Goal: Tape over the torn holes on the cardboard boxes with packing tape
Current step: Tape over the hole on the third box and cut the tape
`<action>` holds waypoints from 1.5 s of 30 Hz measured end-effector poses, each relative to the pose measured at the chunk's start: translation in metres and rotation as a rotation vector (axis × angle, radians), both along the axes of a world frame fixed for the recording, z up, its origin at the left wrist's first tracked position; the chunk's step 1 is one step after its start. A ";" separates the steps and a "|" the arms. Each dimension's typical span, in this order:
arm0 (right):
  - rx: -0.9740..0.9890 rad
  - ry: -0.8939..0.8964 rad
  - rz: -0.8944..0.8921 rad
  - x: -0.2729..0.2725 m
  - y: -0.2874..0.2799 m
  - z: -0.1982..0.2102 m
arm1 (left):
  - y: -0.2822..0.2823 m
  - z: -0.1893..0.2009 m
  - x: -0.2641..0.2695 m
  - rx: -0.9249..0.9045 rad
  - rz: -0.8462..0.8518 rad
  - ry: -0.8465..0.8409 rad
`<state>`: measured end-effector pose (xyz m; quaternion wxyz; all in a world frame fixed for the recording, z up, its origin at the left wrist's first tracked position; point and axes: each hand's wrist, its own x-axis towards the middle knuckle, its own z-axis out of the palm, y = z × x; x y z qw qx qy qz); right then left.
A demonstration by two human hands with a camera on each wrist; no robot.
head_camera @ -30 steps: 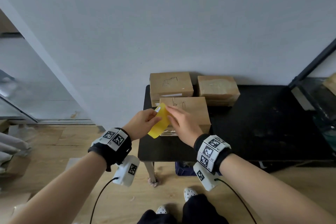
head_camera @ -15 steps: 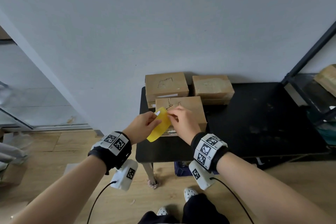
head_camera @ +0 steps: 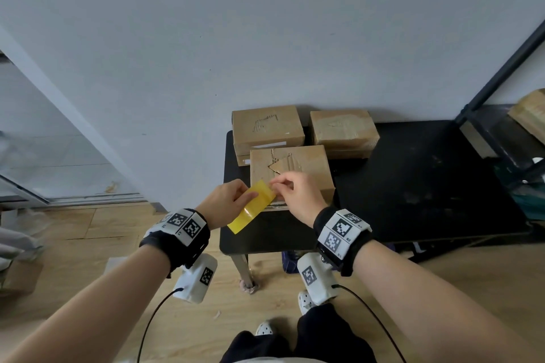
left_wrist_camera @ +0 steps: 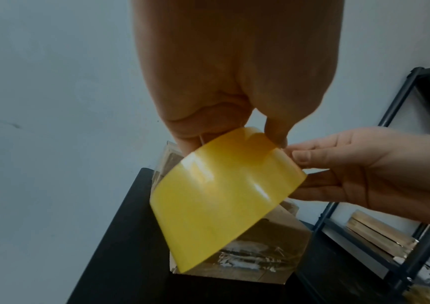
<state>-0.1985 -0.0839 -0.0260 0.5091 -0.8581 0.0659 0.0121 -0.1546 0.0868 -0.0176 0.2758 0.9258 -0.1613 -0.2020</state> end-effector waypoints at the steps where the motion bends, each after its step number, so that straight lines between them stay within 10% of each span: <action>1: 0.043 0.038 -0.021 0.000 0.000 -0.001 | 0.000 0.000 0.000 0.011 -0.006 -0.001; 7: 0.123 0.267 0.003 0.002 0.000 0.001 | 0.004 -0.011 -0.013 0.124 -0.150 -0.041; 19: 0.105 0.119 -0.116 0.002 -0.004 -0.018 | 0.025 -0.027 -0.018 -0.049 -0.209 0.209; 45: 0.215 0.031 -0.284 0.009 -0.051 -0.007 | 0.032 -0.020 0.038 0.173 0.000 0.100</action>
